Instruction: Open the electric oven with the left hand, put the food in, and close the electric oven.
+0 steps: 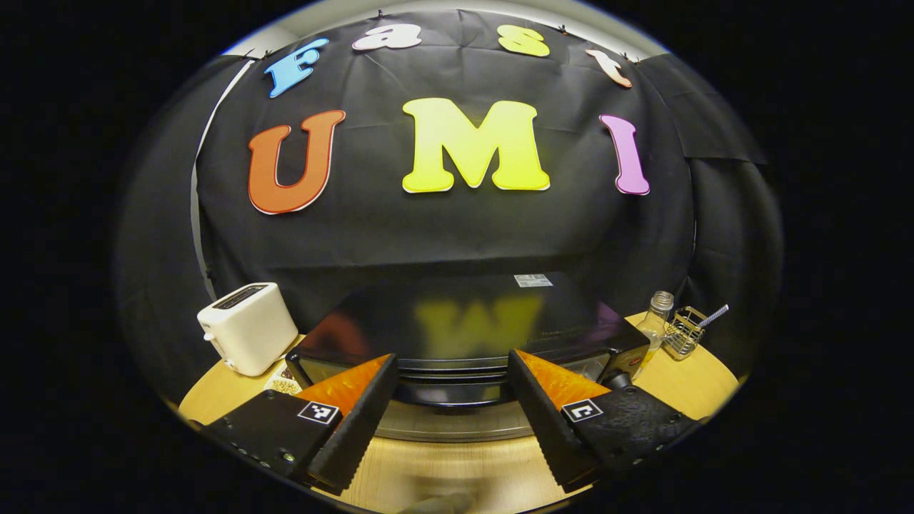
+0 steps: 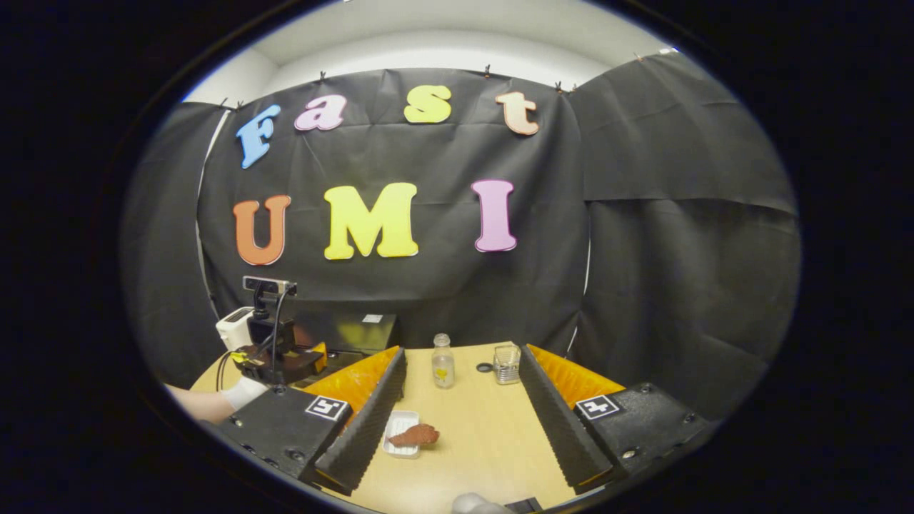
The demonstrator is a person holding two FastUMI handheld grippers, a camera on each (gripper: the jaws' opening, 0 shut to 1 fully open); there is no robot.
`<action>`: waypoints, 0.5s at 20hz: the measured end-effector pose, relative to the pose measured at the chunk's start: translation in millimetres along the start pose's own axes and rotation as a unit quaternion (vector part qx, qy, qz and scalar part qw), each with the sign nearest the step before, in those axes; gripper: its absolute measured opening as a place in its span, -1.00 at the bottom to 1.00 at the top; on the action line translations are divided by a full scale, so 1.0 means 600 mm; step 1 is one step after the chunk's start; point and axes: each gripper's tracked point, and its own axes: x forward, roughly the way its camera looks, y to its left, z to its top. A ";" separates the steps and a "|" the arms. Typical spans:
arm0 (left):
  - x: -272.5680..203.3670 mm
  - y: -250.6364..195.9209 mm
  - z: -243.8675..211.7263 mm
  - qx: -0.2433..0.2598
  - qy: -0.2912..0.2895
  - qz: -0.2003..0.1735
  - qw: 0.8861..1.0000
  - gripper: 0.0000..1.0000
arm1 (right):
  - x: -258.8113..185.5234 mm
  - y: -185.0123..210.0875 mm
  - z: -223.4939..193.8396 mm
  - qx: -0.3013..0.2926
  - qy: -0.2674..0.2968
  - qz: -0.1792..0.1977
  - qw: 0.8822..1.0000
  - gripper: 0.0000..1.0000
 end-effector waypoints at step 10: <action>-0.085 -0.003 -0.053 0.005 0.015 -0.012 1.000 0.95 | -0.030 -0.002 -0.015 0.005 0.008 0.011 1.000 0.93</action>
